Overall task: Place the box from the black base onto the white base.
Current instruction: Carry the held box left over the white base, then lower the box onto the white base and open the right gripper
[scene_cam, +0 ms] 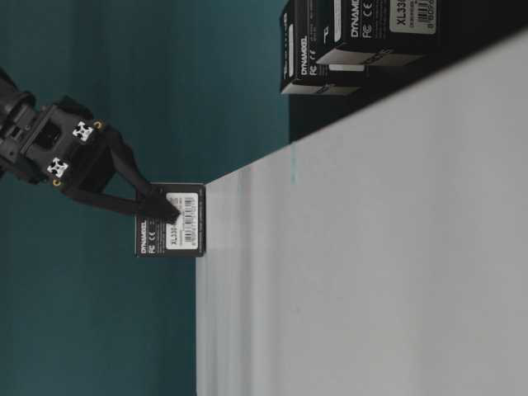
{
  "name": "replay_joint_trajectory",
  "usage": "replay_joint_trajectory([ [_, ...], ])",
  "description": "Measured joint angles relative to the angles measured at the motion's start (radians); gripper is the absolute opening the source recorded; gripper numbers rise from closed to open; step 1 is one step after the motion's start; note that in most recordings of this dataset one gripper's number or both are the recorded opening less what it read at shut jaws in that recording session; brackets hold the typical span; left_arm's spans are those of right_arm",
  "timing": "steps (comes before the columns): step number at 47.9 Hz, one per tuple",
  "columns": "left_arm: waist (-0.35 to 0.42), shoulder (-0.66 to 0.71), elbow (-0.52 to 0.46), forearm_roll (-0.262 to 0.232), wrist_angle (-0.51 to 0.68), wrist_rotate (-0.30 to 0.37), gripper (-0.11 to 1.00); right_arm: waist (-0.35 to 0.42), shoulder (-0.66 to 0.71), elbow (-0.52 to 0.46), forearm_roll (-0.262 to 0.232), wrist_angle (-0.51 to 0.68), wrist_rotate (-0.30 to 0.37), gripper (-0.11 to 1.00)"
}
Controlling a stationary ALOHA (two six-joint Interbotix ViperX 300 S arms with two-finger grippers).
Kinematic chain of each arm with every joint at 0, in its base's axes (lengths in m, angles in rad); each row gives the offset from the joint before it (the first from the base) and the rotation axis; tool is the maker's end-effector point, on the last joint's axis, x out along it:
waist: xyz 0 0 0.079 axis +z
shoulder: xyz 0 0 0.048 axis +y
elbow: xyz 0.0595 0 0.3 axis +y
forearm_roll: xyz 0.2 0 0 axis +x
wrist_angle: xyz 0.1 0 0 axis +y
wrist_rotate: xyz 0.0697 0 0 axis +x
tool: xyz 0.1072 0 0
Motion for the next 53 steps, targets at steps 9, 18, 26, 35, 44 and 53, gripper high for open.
replay_joint_trajectory([
  [9, 0.0, 0.0, 0.0, 0.0, 0.0, 0.0, -0.06, 0.002, 0.0, 0.009, 0.0, -0.015, 0.0, 0.56],
  [18, 0.0, 0.0, 0.0, 0.0, 0.0, 0.0, -0.06, 0.002, 0.0, 0.021, 0.0, -0.029, 0.0, 0.56],
  [26, 0.0, 0.0, 0.0, 0.0, 0.0, 0.0, -0.06, 0.002, 0.003, 0.031, 0.0, -0.044, 0.005, 0.87],
  [35, -0.002, 0.0, 0.0, 0.0, -0.002, 0.0, -0.06, 0.009, 0.006, 0.037, 0.0, -0.084, 0.006, 1.0],
  [44, 0.0, 0.0, 0.0, 0.0, 0.0, 0.0, -0.06, 0.012, 0.002, 0.051, 0.0, -0.1, 0.006, 0.99],
  [53, 0.0, 0.0, 0.0, 0.0, 0.002, 0.0, -0.06, 0.012, -0.018, 0.075, 0.0, -0.101, 0.008, 0.99],
])
